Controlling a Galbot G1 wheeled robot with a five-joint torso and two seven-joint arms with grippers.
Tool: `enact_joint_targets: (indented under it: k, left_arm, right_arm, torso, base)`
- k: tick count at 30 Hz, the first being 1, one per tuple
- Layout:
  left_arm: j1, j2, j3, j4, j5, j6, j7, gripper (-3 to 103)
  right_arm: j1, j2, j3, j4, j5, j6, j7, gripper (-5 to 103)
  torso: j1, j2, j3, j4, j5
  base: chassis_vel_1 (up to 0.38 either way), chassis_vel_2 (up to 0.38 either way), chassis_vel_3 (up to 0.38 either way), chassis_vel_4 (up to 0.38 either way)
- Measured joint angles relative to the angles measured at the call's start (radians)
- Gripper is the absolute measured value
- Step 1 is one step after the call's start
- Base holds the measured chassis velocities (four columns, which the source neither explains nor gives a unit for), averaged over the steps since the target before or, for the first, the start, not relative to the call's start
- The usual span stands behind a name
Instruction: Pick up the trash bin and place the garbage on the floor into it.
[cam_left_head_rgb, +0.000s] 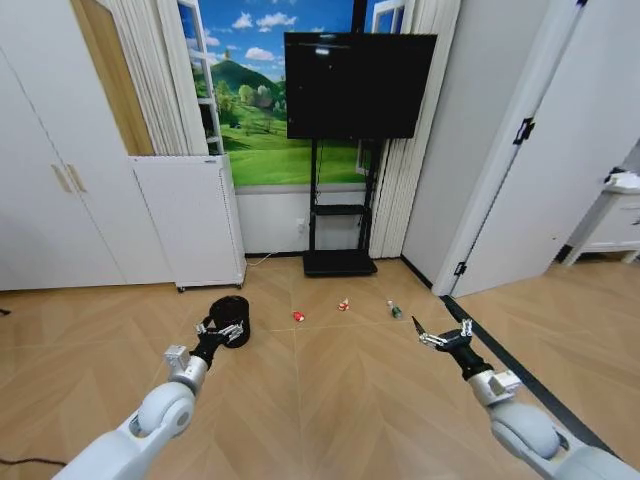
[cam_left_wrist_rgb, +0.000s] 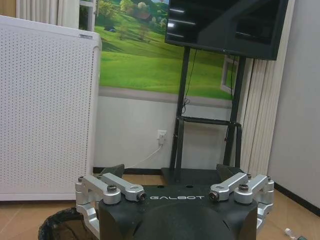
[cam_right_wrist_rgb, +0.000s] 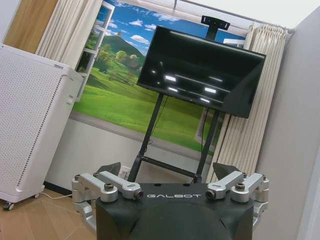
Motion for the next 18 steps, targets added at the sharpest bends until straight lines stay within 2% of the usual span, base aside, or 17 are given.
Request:
enact_joint_targets:
  k: [18]
  left_arm:
    - [0.037,-0.001,-0.022,-0.027,0.016,-0.007,-0.006,100]
  right_arm:
    - [-0.113,0.021,0.097,0.042,-0.013,0.016,-0.019,100]
  torso:
    - [0.000,0.000,0.000,-0.0001,-0.0001]
  base:
    - [0.000,0.000,0.000,0.000]
